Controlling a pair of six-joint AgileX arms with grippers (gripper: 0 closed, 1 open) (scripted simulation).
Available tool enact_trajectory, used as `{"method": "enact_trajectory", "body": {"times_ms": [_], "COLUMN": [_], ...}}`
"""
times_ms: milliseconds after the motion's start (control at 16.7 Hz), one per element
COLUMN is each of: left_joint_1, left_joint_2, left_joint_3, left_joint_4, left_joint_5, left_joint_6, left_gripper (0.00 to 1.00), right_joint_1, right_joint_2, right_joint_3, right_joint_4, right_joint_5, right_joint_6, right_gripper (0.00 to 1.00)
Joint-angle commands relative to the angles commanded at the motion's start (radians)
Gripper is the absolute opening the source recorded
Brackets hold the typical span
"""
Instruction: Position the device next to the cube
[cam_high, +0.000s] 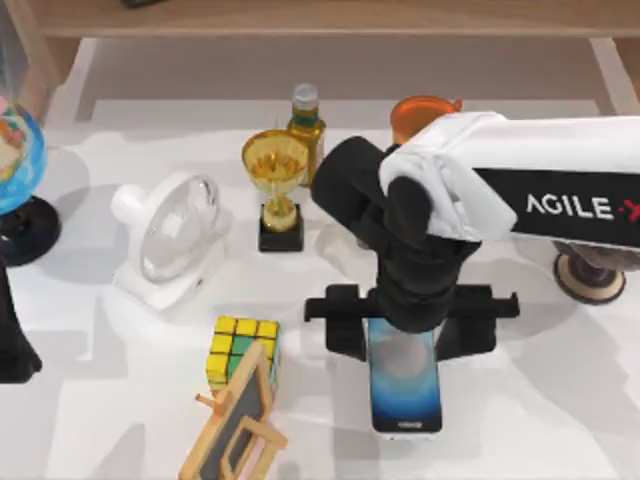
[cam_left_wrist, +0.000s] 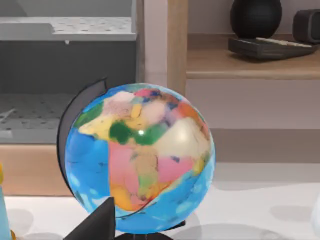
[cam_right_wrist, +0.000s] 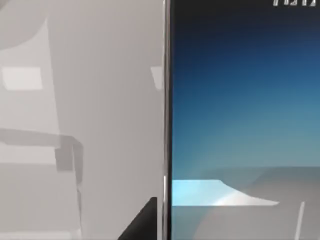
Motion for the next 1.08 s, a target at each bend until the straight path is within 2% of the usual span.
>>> {"method": "enact_trajectory", "body": {"times_ms": [780,1080], "left_joint_1": [0.000,0.000], "left_joint_2": [0.000,0.000], "left_joint_3": [0.000,0.000], "left_joint_4": [0.000,0.000], "left_joint_5": [0.000,0.000], "left_joint_6": [0.000,0.000], "left_gripper": [1.00,1.00], "right_joint_1": [0.000,0.000], "right_joint_2": [0.000,0.000], "right_joint_3": [0.000,0.000], "right_joint_4": [0.000,0.000], "right_joint_5": [0.000,0.000], "right_joint_6": [0.000,0.000], "right_gripper": [0.98,1.00]}}
